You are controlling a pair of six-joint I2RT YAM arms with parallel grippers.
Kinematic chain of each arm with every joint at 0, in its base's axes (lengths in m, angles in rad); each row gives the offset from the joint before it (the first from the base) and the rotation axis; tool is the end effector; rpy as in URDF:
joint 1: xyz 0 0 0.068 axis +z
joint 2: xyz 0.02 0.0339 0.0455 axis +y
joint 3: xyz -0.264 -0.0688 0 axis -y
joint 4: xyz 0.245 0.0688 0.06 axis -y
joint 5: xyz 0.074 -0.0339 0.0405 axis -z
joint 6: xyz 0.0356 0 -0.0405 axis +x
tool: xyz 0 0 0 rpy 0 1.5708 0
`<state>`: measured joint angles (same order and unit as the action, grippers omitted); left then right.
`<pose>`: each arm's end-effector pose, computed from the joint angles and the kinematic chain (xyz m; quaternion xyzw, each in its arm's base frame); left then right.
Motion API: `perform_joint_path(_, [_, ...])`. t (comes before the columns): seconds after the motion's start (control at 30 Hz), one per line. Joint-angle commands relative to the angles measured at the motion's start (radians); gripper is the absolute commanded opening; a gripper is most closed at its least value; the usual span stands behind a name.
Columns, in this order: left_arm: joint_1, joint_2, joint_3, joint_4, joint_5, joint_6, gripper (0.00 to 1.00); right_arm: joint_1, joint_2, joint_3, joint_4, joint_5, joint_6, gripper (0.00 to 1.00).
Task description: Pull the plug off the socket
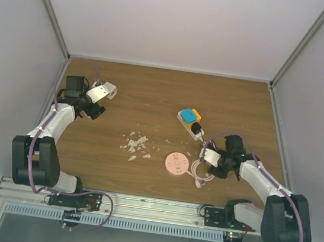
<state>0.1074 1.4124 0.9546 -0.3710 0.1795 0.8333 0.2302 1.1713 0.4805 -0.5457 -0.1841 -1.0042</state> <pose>0.2973 0.0257 0.2394 0.3599 0.8562 0.0892 0.3597 0.1739 0.0474 0.1439 -0.5807 0.7919 0.0214 0.1876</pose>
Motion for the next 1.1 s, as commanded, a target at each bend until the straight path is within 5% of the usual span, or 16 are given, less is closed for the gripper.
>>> perform_joint_path(0.0, [0.003,-0.012,0.039,0.002,0.023,-0.022,0.99,-0.19,0.062,-0.038,-0.083,0.137,-0.188,0.58])
perform_joint_path(0.23, [0.002,-0.013,0.059,-0.015,0.035,-0.025,0.99,-0.473,0.25,0.106,-0.036,0.116,-0.332,0.56])
perform_joint_path(0.5, [0.002,-0.019,0.056,-0.017,0.031,-0.023,0.99,-0.641,0.452,0.268,0.042,0.132,-0.403,0.55])
perform_joint_path(0.8, [0.002,-0.011,0.075,-0.029,0.042,-0.032,0.99,-0.721,0.701,0.509,0.138,0.158,-0.412,0.54])
perform_joint_path(1.07, [0.002,-0.026,0.065,-0.029,0.036,-0.026,0.99,-0.72,0.761,0.638,0.13,0.119,-0.378,0.56])
